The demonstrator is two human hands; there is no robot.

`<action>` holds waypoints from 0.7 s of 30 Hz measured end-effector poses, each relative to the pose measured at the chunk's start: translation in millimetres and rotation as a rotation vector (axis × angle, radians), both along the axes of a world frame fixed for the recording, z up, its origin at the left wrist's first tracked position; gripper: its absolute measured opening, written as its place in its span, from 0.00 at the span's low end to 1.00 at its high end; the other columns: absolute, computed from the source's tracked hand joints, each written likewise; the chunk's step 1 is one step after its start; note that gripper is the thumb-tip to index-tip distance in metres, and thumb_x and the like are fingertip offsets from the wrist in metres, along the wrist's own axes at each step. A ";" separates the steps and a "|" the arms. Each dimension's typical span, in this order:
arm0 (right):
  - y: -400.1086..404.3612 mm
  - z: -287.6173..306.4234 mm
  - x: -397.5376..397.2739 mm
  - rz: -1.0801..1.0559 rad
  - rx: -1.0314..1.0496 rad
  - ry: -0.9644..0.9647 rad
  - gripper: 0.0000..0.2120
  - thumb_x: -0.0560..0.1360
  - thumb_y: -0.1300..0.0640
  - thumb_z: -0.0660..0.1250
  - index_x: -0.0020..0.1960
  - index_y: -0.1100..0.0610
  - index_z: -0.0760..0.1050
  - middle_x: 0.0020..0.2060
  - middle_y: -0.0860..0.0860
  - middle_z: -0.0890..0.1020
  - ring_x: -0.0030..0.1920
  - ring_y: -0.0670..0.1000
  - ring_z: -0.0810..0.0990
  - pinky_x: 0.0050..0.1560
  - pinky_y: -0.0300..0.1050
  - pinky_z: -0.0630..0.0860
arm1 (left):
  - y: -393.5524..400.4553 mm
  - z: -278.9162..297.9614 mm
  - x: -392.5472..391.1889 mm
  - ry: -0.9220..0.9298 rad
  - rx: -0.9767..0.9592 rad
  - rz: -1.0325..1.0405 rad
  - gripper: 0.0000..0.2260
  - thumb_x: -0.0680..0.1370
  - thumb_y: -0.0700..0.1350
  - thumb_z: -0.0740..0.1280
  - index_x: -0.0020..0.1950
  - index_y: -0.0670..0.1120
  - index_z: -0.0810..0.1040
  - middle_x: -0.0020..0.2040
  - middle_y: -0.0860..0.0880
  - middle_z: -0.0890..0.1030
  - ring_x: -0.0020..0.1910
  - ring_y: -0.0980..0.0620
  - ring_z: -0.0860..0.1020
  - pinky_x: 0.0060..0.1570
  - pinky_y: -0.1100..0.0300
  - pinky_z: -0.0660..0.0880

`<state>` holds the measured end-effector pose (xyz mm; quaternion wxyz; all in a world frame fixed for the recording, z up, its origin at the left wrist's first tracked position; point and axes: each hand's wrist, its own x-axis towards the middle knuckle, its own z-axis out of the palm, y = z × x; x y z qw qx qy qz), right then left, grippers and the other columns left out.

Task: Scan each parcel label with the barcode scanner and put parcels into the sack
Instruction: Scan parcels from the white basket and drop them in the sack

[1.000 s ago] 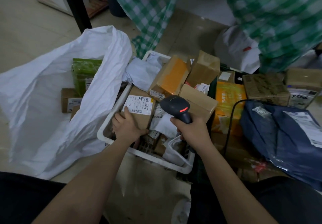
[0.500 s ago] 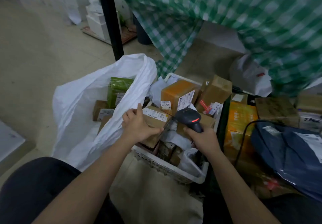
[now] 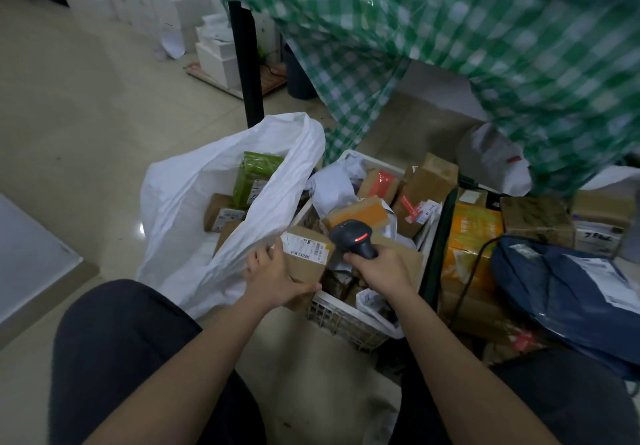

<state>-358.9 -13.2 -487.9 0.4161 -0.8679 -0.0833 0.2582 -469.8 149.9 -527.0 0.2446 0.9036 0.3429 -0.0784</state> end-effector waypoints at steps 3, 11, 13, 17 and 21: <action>8.3 -9.1 -5.9 -0.046 0.026 0.073 0.09 0.70 0.48 0.73 0.41 0.51 0.77 0.33 0.54 0.83 0.34 0.55 0.84 0.46 0.58 0.82 | -5.6 -11.3 -3.3 0.033 -0.010 0.037 0.57 0.61 0.73 0.69 0.78 0.47 0.46 0.74 0.39 0.56 0.73 0.38 0.55 0.69 0.45 0.59; 15.6 -65.1 2.7 -0.122 0.053 0.154 0.20 0.53 0.34 0.69 0.38 0.47 0.77 0.40 0.50 0.85 0.43 0.56 0.84 0.49 0.58 0.81 | 14.3 -31.8 -9.6 -0.140 -0.293 0.033 0.40 0.73 0.56 0.71 0.77 0.50 0.51 0.71 0.45 0.70 0.65 0.43 0.73 0.58 0.49 0.74; 14.0 -64.6 1.8 -0.158 0.074 0.144 0.21 0.53 0.34 0.70 0.36 0.49 0.78 0.38 0.52 0.84 0.43 0.57 0.83 0.49 0.59 0.81 | 20.7 -32.2 -6.6 -0.188 -0.311 0.037 0.44 0.69 0.58 0.74 0.77 0.50 0.52 0.70 0.46 0.70 0.65 0.43 0.72 0.59 0.48 0.74; 14.2 -66.1 1.4 -0.168 0.126 0.154 0.27 0.53 0.33 0.72 0.39 0.54 0.81 0.34 0.53 0.84 0.40 0.56 0.84 0.48 0.61 0.81 | 42.1 -29.0 9.7 -0.066 -0.045 -0.163 0.58 0.64 0.61 0.77 0.78 0.48 0.39 0.78 0.41 0.47 0.76 0.39 0.48 0.72 0.44 0.54; 18.3 -52.0 -3.1 -0.153 0.146 0.145 0.24 0.52 0.36 0.71 0.39 0.53 0.80 0.34 0.53 0.85 0.40 0.55 0.84 0.49 0.61 0.81 | 58.8 -25.7 27.3 0.086 0.006 -0.454 0.62 0.64 0.66 0.74 0.77 0.45 0.33 0.78 0.44 0.36 0.77 0.43 0.38 0.75 0.45 0.43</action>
